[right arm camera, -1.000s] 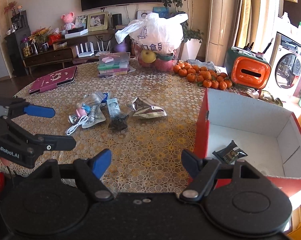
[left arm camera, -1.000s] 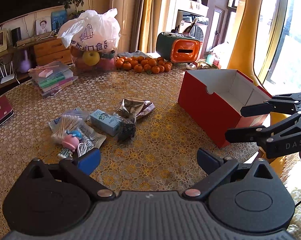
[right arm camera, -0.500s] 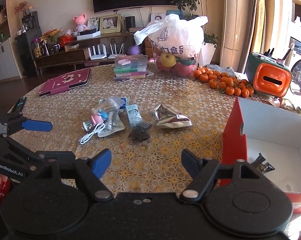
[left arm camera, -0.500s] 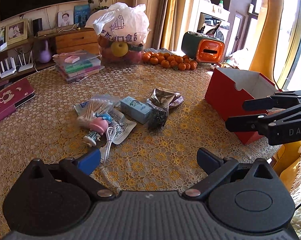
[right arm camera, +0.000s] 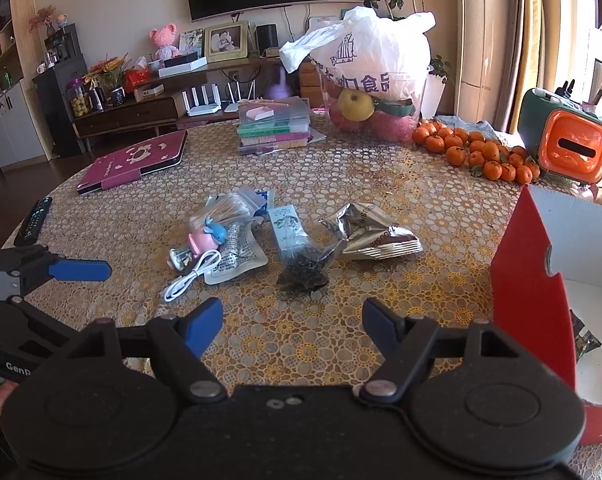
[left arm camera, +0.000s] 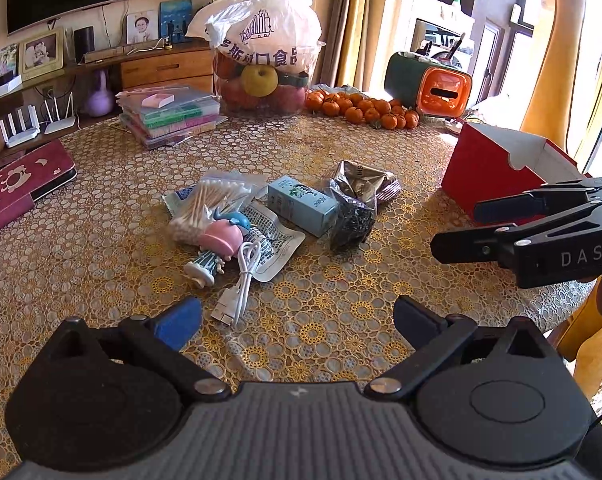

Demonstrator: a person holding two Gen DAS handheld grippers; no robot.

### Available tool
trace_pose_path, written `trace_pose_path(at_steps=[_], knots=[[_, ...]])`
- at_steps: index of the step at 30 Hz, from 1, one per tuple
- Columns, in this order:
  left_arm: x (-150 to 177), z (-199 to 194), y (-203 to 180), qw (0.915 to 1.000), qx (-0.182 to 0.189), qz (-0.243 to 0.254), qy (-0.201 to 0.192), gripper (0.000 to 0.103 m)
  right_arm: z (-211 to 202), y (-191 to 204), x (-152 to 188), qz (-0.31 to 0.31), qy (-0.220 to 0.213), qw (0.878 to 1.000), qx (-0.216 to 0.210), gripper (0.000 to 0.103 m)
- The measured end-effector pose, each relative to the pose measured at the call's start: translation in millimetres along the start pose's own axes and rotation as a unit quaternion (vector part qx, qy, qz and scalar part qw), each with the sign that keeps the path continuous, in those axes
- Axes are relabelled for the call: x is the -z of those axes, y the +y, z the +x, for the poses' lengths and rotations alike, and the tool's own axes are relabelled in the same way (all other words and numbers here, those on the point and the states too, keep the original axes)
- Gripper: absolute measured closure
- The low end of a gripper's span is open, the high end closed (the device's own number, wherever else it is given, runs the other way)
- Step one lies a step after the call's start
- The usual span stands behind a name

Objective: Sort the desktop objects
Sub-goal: 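Withdraw both grippers from the shoebox back toward the remaining items, then grasp the white cable with the left gripper while the right gripper grasps the bag of black items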

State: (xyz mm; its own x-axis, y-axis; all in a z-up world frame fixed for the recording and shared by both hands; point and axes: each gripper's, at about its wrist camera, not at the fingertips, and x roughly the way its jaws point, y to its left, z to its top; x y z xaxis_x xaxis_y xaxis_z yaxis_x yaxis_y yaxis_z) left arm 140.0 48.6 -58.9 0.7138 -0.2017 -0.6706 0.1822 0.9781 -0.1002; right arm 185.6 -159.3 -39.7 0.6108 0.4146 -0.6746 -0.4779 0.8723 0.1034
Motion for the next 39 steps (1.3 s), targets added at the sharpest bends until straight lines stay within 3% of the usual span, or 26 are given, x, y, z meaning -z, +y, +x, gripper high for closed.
trace_pose_path(at_steps=[13,24,39], knots=[[2,37,21,0.9995,0.009,-0.025,0.018,0.002,51,-7,-2,0.016,0.027,1.0,-0.001,0.028],[2,55,31,0.9992,0.002,-0.036,0.019,0.021,83,-9,-6,0.02,0.041,0.999,-0.001,0.029],[1,68,35,0.9991,-0.01,-0.035,0.02,0.03,108,-11,-9,0.024,0.052,0.998,0.004,0.029]])
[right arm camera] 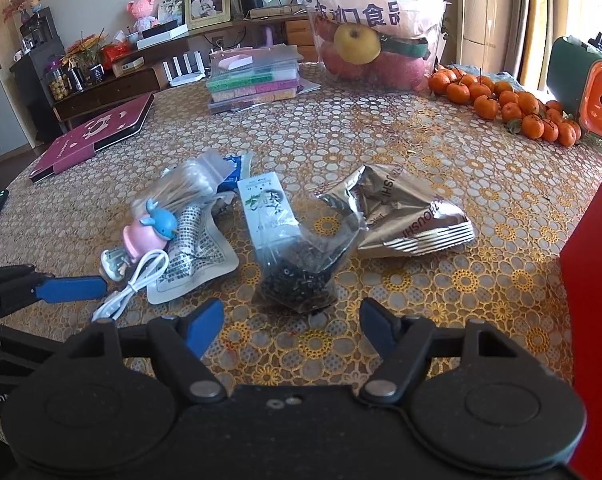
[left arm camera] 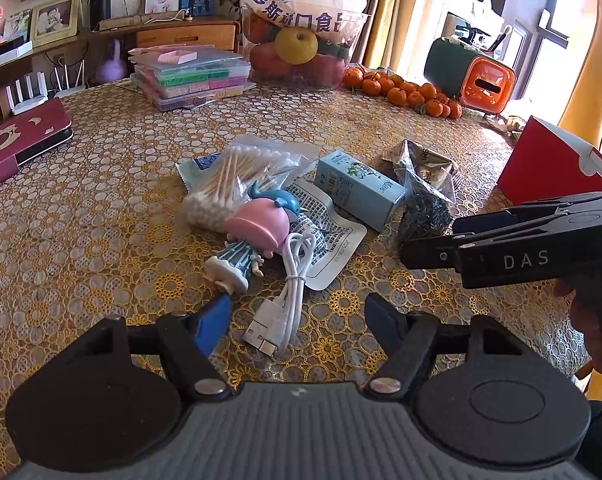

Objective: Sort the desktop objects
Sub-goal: 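Grasp the white cable with the left gripper while the right gripper grasps the bag of black items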

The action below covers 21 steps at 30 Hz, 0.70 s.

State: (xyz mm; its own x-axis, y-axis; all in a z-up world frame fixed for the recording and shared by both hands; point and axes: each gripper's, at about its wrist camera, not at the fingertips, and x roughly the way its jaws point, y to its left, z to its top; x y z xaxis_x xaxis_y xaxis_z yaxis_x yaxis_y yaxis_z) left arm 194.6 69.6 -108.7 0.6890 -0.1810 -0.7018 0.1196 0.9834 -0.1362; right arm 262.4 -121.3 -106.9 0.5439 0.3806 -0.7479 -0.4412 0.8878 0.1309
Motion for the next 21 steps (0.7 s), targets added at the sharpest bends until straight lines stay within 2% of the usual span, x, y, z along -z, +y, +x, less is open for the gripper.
trace_pose_path(at_steps=[7,8,9,10,15,18,21], knots=[[1.2,1.7,-1.7,0.9998,-0.012,0.014,-0.009,0.037,3.6,-2.6,-3.0,0.007,-0.004,1.0,0.009,0.032],[1.5,1.7,-1.8,0.9997,-0.013,0.016,-0.009,0.038,4.4,-2.9,-3.3,0.007,-0.003,1.0,0.01,0.036],[1.9,1.5,-2.3,0.9996,-0.017,0.019,-0.011,0.043,5.4,-3.2,-3.4,0.007,-0.001,1.0,0.011,0.047],[2.5,1.5,-2.9,0.9994,-0.021,0.024,-0.012,0.045,6.6,-3.8,-3.6,0.009,0.001,1.0,0.011,0.049],[4.7,0.7,-4.9,0.9985,-0.035,0.039,-0.018,0.056,7.6,-1.7,-3.3,0.006,0.001,1.0,0.012,0.05],[5.9,-0.2,-4.3,0.998,-0.043,0.042,-0.021,0.064,7.6,-1.4,-3.9,0.007,0.001,1.0,0.013,0.055],[6.0,-0.6,-4.1,0.9976,-0.048,0.044,-0.022,0.067,7.5,-0.8,-3.8,0.007,0.002,1.0,0.013,0.057]])
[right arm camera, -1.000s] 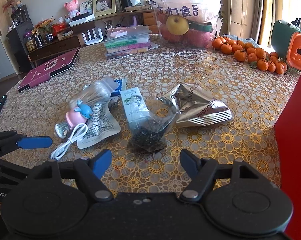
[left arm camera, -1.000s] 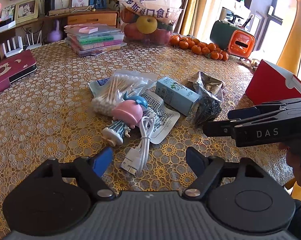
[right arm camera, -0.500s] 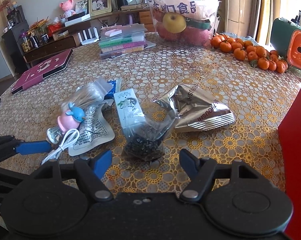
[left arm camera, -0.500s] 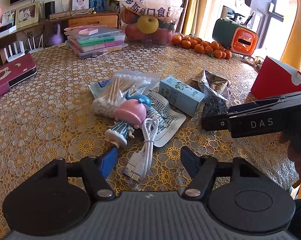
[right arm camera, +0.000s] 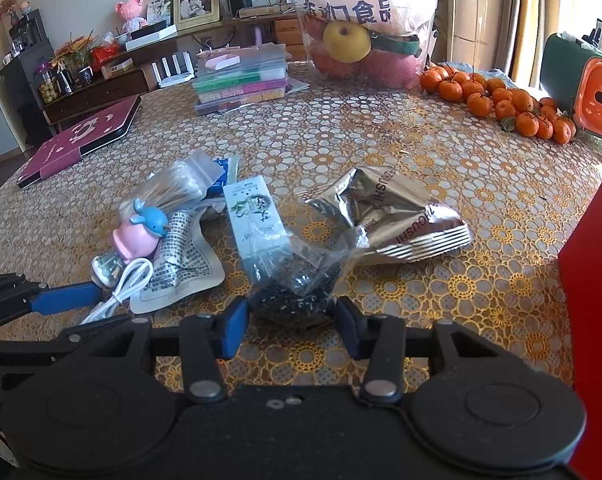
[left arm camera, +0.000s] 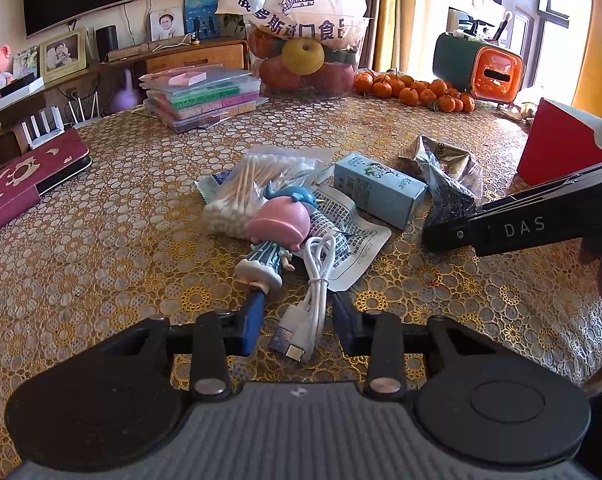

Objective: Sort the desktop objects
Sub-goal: 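Grasp the white cable with the left gripper while the right gripper grasps the bag of black items, then lift the bag of black items with the right gripper and carry it over the shoebox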

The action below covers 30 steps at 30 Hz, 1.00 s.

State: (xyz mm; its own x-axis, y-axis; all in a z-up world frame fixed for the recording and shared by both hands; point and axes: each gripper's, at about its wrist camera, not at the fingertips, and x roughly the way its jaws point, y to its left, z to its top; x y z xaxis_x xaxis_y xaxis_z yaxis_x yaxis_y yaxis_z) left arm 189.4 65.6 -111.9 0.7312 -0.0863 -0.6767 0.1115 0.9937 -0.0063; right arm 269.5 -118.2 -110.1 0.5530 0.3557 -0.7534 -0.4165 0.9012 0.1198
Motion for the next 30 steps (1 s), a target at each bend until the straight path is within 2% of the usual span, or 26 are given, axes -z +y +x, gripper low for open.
trace_pose_path(at_steps=[5,11,20,30], knots=[[0,-1,0,1.0,0.0,0.003,0.001,0.082,-2,1,0,0.0,0.001,1.0,0.005,0.059],[0,-4,-4,1.0,0.002,0.006,-0.001,0.088,-9,0,2,0.0,-0.003,1.0,0.012,0.063],[-1,-12,-6,0.9999,0.01,-0.003,-0.003,0.088,-21,-4,7,0.003,-0.008,1.0,0.018,0.072],[-7,-30,-15,0.9998,0.015,-0.002,-0.014,0.088,-40,-6,11,0.005,-0.018,1.0,0.018,0.075]])
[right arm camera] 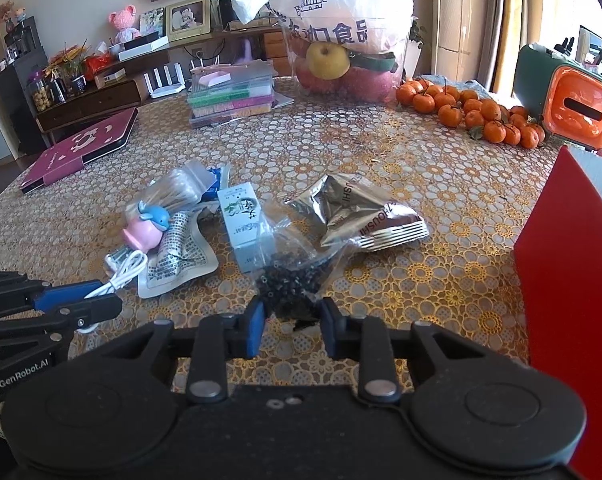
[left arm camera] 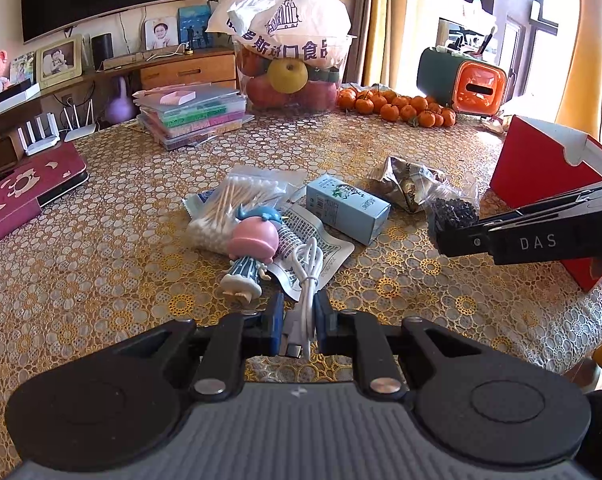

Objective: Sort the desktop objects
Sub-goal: 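Lift the bag of black items with the right gripper and carry it over the shoebox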

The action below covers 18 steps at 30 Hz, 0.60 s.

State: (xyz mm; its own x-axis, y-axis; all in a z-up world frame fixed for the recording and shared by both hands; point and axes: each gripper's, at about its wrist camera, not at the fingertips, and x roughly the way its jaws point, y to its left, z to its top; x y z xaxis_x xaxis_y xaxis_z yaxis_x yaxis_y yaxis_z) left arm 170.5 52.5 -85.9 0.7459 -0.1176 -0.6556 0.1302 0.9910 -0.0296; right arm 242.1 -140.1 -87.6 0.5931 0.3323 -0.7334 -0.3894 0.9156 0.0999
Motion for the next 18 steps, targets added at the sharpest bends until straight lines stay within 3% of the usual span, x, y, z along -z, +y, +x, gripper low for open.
trace_pose_path(at_steps=[18], knots=[[-18,-40,-36,0.9993,0.023,0.02,-0.023,0.088,-62,-7,12,0.008,-0.026,1.0,-0.006,0.076]])
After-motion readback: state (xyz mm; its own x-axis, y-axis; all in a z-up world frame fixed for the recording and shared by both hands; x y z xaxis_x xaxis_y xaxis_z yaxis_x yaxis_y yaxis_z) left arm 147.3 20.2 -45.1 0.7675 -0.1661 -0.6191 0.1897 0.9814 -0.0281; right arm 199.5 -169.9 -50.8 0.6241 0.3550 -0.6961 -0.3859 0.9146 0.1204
